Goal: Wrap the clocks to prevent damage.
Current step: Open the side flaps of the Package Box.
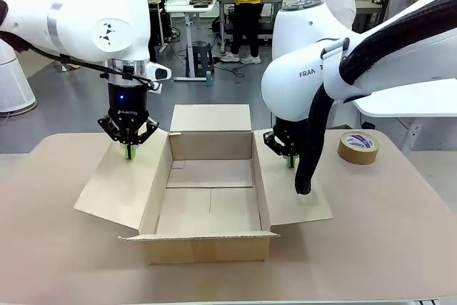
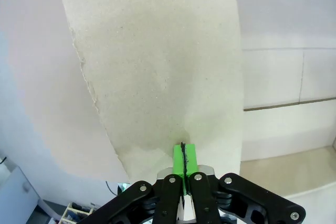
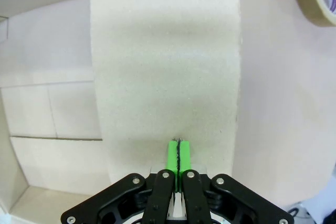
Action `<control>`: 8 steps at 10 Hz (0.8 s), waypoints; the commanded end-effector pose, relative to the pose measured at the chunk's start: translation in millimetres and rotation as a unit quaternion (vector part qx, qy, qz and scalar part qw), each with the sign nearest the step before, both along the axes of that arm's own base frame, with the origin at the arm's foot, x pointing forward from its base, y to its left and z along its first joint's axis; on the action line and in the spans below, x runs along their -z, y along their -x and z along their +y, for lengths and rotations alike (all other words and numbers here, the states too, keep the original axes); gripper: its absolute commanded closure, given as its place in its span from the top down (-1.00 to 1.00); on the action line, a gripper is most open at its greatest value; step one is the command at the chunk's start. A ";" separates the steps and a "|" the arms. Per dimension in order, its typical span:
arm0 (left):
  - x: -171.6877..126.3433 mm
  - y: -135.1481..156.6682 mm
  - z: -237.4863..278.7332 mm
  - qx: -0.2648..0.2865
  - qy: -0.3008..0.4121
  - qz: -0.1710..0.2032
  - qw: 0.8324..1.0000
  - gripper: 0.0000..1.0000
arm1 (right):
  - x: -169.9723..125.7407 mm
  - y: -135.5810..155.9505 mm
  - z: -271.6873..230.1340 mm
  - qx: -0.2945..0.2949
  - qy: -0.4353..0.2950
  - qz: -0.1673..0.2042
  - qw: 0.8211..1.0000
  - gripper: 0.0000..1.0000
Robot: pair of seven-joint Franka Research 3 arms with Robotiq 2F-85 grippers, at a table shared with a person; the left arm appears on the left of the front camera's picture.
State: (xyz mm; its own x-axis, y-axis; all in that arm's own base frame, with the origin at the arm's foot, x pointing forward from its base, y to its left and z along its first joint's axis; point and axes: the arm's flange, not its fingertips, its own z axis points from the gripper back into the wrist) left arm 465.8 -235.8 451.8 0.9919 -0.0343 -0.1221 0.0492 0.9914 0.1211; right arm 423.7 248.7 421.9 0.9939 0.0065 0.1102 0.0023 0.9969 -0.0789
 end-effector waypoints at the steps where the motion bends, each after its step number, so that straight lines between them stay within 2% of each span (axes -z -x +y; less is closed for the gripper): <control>1: 17.6 -1.1 1.2 -0.015 0.002 -0.006 1.000 -0.99 | 12.7 -3.6 -2.9 0.013 -0.004 -0.008 1.000 -0.98; 5: 37.3 -8.7 4.9 0.013 0.035 -0.027 0.999 -0.99 | 28.2 -9.7 -5.3 0.015 -0.011 0.000 1.000 -0.98; 8: 45.2 -11.0 2.3 0.010 0.029 -0.025 0.999 -0.99 | 37.7 -15.9 -9.6 0.023 -0.019 0.016 0.999 -0.98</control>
